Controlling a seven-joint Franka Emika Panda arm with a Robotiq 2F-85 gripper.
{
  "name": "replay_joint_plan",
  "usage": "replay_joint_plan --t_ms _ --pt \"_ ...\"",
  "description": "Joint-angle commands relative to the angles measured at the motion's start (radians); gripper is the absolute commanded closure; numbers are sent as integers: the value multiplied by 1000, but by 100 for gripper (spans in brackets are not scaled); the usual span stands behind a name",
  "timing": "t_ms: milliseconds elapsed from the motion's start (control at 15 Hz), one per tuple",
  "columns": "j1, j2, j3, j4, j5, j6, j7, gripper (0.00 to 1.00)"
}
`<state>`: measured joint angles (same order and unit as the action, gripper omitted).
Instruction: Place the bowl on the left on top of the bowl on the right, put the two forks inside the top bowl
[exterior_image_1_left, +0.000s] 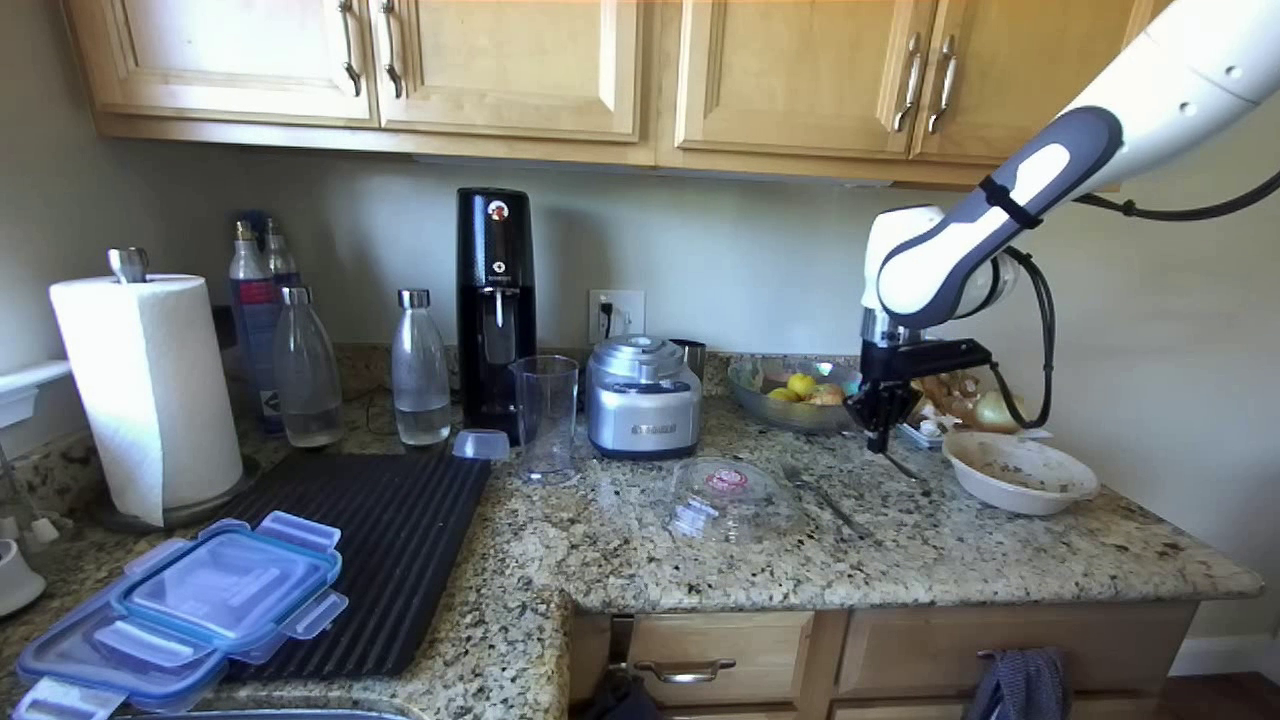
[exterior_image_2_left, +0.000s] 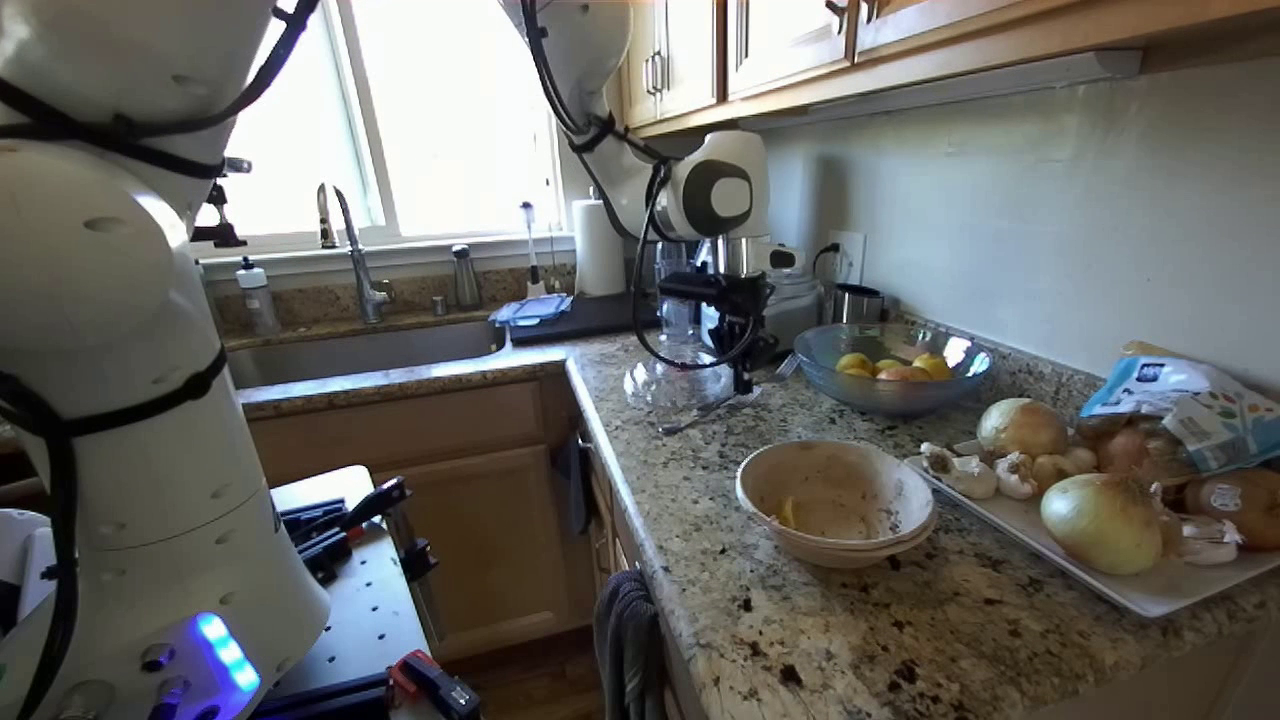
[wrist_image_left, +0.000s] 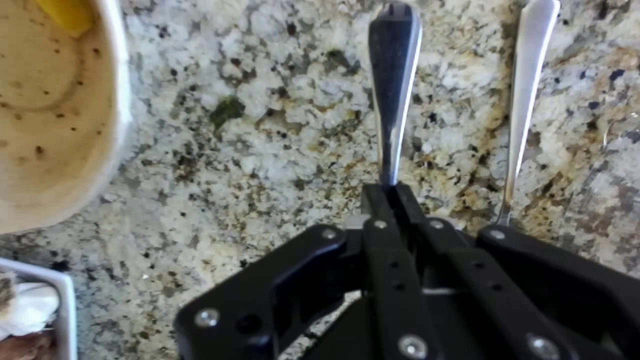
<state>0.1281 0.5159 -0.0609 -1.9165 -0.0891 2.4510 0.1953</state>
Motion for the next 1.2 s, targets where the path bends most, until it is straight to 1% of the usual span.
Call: replay_joint_plan --t_ms 0,200,400,600,800,1133 --pt "15 -138 -53 -113 -58 -60 98 93" --pt "9 -199 -88 -143 -113 -153 185 93" --pt "-9 -239 -105 -156 -148 -264 267 93" --pt "-39 -246 -106 -154 -127 -366 310 93" --pt "-74 -224 -105 -142 -89 -432 334 93" --pt "-133 -162 -113 -108 -16 -478 348 93"
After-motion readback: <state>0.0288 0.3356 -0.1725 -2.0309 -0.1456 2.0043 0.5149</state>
